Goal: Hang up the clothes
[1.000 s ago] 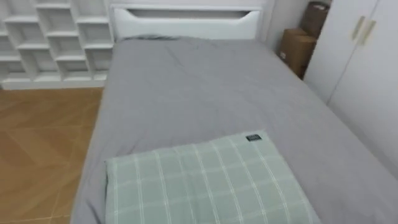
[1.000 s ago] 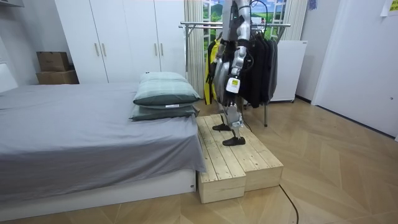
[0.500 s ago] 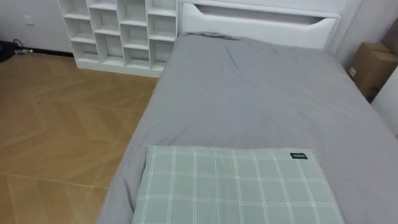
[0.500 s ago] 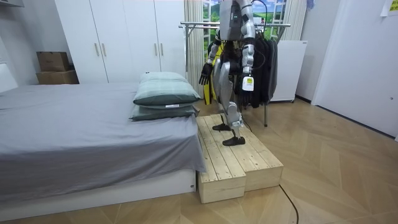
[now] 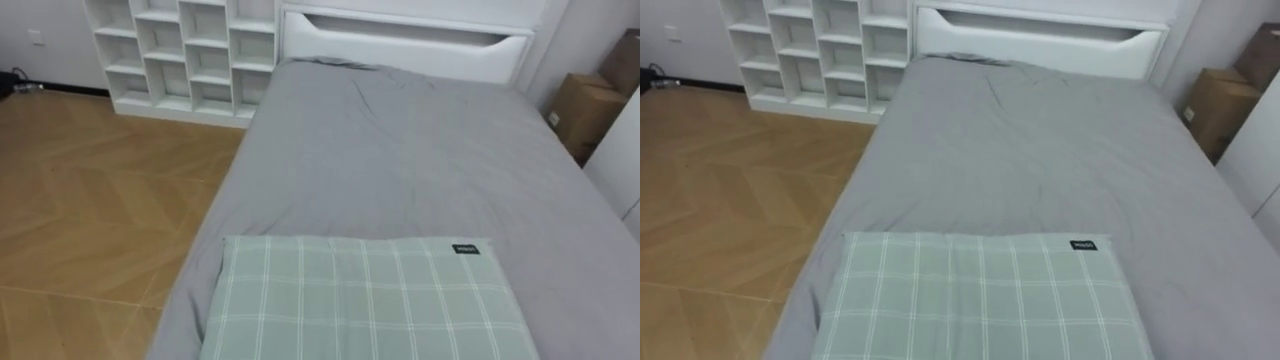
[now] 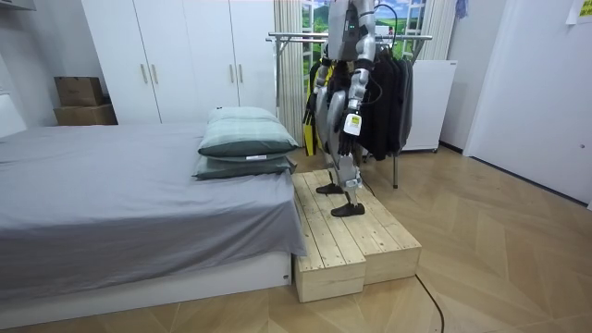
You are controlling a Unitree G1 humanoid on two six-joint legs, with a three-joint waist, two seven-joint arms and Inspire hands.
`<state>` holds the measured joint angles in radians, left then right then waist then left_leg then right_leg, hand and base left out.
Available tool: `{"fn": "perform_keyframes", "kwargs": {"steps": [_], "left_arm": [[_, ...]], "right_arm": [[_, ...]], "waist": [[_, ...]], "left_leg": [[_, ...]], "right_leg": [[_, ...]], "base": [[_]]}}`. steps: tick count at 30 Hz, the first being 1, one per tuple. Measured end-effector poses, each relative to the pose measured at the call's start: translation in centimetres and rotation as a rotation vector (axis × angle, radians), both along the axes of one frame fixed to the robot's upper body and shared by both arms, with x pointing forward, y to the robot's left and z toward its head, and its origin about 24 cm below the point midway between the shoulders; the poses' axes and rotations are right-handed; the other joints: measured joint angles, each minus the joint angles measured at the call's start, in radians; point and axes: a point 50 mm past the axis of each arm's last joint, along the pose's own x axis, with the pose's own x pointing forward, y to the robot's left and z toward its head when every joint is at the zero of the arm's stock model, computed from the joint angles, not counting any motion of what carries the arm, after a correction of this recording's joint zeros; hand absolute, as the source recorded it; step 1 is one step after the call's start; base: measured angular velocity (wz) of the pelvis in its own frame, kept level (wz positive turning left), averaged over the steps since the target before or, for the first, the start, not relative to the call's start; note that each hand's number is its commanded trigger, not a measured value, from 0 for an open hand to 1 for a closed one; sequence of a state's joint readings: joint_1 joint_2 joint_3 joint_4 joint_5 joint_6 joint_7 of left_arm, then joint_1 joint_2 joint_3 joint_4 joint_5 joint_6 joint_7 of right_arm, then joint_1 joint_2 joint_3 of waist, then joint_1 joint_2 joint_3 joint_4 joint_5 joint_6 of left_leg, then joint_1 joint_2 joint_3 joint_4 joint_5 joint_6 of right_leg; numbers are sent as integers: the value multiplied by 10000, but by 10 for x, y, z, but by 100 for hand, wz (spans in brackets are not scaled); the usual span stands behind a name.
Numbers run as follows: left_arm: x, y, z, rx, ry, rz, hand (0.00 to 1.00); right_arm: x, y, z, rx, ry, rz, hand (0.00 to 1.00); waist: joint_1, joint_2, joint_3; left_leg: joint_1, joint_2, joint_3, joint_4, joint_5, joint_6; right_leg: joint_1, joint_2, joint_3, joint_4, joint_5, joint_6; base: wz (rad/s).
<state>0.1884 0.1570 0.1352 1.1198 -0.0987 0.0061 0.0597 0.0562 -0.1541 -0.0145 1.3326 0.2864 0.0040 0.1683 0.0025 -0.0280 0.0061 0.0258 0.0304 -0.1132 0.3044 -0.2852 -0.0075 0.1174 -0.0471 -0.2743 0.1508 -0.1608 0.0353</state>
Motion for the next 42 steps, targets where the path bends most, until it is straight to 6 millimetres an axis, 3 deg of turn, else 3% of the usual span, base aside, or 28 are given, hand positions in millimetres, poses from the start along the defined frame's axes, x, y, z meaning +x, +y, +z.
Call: {"fn": "perform_keyframes", "kwargs": {"steps": [2,7,20,29,42], "left_arm": [[-2,-6,-2,-383,-90,259,0],[-11,-8,-3,-697,-50,430,0],[-11,-14,-5,-773,71,421,0],[-17,-15,-6,-1050,177,651,0],[-17,-16,-6,-1221,105,756,0]], "right_arm": [[-2,-1,0,48,1,-85,0],[-4,-2,0,142,-26,-142,0],[-4,1,0,180,12,75,0],[-4,2,0,301,7,157,0],[-3,6,-1,614,-10,432,0]], "waist": [[1,77,-47],[31,121,-65],[304,258,-51],[336,214,15],[337,242,-4]], "left_leg": [[83,-12,5,-139,59,-25],[266,-23,47,-469,214,-60],[542,-21,328,-862,290,-36],[567,-20,328,-893,290,-35],[565,-21,357,-893,291,-35]], "right_leg": [[3,-13,25,-10,-9,0],[-7,-24,162,-19,-54,-3],[-10,-23,538,-76,-39,-2],[32,-15,539,-96,-38,-2],[42,-14,521,-129,-38,-2]], "base": [[-5],[-4],[-6],[0],[0]]}}
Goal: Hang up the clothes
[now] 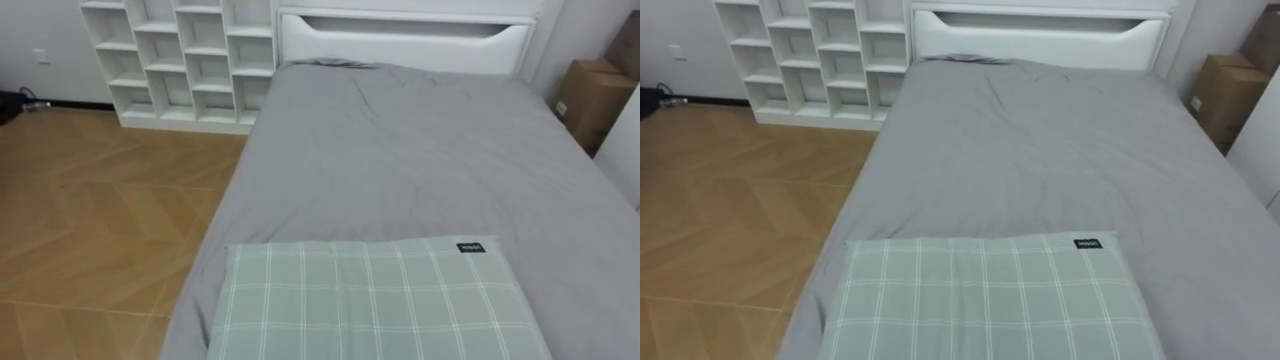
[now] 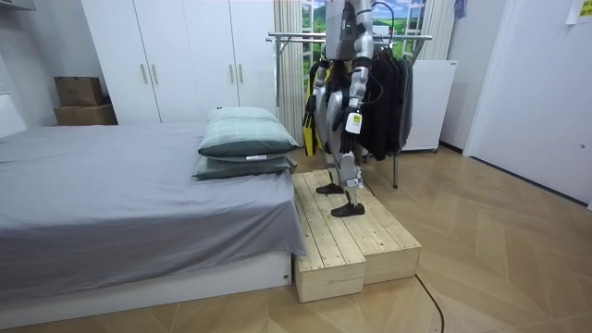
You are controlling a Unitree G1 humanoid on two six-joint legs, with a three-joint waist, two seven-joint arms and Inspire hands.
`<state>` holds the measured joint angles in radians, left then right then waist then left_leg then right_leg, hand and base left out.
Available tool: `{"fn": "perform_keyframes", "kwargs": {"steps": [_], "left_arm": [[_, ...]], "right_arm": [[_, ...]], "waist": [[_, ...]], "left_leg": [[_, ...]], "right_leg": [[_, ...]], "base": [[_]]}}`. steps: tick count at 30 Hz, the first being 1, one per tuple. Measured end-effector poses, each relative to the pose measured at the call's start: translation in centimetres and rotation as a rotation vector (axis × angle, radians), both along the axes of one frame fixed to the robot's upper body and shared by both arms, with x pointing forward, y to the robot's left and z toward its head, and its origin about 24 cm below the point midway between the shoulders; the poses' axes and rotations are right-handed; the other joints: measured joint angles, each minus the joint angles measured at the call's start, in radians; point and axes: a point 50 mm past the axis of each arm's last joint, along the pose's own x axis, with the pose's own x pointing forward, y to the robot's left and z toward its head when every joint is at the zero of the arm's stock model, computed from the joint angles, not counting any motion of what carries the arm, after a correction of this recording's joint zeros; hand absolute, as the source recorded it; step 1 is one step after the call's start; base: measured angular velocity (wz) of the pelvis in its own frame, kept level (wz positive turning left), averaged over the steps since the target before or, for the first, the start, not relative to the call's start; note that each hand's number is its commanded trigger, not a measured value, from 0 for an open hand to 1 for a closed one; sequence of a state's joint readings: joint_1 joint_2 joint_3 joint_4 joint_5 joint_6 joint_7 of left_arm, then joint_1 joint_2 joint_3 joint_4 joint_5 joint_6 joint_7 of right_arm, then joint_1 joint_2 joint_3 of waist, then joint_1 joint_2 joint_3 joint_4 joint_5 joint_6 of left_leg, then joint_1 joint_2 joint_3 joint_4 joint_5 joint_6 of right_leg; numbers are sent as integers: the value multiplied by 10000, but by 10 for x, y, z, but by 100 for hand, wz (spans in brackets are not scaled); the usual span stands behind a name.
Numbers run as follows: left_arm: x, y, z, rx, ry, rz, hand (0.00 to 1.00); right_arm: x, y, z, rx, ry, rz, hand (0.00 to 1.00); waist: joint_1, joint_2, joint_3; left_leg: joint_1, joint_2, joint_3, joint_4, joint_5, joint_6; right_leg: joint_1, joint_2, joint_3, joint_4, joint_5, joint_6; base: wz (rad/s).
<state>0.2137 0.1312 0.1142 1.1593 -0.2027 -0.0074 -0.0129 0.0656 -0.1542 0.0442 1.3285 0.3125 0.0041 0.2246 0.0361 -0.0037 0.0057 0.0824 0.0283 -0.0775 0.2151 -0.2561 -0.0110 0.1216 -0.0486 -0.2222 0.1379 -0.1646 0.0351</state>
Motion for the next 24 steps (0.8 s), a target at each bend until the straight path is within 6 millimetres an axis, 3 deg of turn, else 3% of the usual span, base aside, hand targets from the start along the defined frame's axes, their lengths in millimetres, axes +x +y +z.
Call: {"fn": "perform_keyframes", "kwargs": {"steps": [24], "left_arm": [[-1,0,0,-2,40,6,0]], "right_arm": [[2,1,0,50,79,25,0]], "waist": [[-2,-14,26]], "left_leg": [[5,5,7,74,0,0]], "right_leg": [[9,0,-1,83,1,-1]], "base": [[0]]}}
